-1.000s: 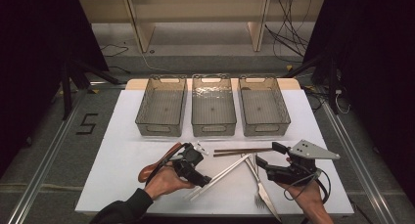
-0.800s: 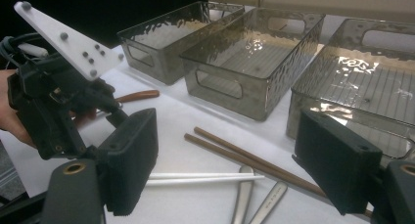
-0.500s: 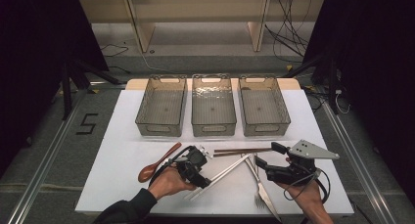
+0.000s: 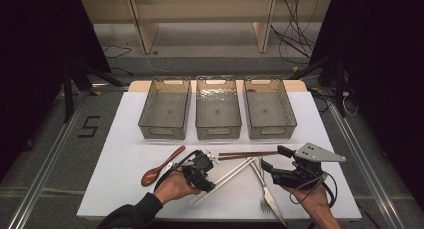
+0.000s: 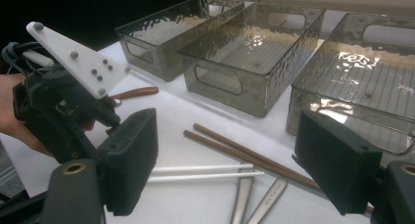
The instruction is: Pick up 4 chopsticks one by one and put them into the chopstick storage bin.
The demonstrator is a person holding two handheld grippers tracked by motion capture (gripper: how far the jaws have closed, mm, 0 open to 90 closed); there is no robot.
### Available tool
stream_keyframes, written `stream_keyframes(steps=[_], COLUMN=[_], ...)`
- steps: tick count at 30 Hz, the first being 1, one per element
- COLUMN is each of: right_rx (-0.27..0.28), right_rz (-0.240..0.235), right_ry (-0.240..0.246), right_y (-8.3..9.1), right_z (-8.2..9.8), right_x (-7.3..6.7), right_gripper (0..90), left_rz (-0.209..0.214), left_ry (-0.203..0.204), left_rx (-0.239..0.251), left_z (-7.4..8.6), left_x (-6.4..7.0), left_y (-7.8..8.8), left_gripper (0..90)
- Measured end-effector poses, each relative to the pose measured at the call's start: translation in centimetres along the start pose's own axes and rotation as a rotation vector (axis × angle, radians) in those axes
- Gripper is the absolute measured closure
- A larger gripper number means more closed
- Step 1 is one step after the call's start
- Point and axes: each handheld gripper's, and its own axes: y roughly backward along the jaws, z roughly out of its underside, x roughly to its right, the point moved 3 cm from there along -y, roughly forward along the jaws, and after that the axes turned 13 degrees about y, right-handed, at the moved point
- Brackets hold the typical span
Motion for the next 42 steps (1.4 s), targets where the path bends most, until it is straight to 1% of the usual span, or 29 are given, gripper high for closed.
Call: stream_keyframes(steps=[1,5,7,12,15,19,22,25,29,30,36,42], right_rx=[-0.003,-0.010,-0.012,-0.015,-0.014,-0.018,-0.019,-0.020,-0.020,-0.019,-0.020,-0.020], right_rz=[0.000,0.002,0.003,0.002,0.002,0.001,0.001,0.002,0.000,-0.001,-0.002,-0.002], right_ry=[0.001,-0.001,-0.003,-0.002,0.000,-0.002,-0.002,-0.002,-0.001,0.000,0.000,0.003], right_y=[0.0,0.0,-0.1,-0.1,-0.1,-0.1,-0.1,-0.1,-0.1,-0.1,-0.1,-0.1], right_z=[0.0,0.1,0.1,0.1,0.1,0.1,0.1,0.1,0.1,0.1,0.1,0.1], right_x=[0.0,0.0,0.1,0.0,0.0,0.0,0.0,0.0,0.0,0.0,0.0,0.0], right_gripper=[25.1,25.2,25.2,25.3,25.3,25.4,25.4,25.4,25.4,25.4,25.4,25.4], left_rz=[-0.003,-0.011,-0.027,-0.041,-0.050,-0.052,-0.048,-0.044,-0.039,-0.034,-0.017,-0.004], left_ry=[-0.008,-0.008,-0.030,-0.057,-0.076,-0.087,-0.085,-0.096,-0.095,-0.089,-0.071,-0.082], left_rx=[-0.004,-0.005,-0.010,-0.016,-0.029,-0.040,-0.042,-0.047,-0.048,-0.047,-0.040,-0.038], left_z=[0.0,0.0,-0.1,-0.2,-0.2,-0.3,-0.4,-0.4,-0.4,-0.4,-0.4,-0.4], left_x=[0.0,0.1,0.3,0.7,0.9,1.0,1.1,1.2,1.1,1.1,0.8,0.6], left_y=[0.0,-0.1,-0.1,-0.2,-0.2,-0.2,-0.3,-0.3,-0.3,-0.3,-0.2,-0.1], left_gripper=[53.3,55.9,57.9,60.5,62.4,65.2,68.4,72.2,79.1,80.8,83.6,84.0])
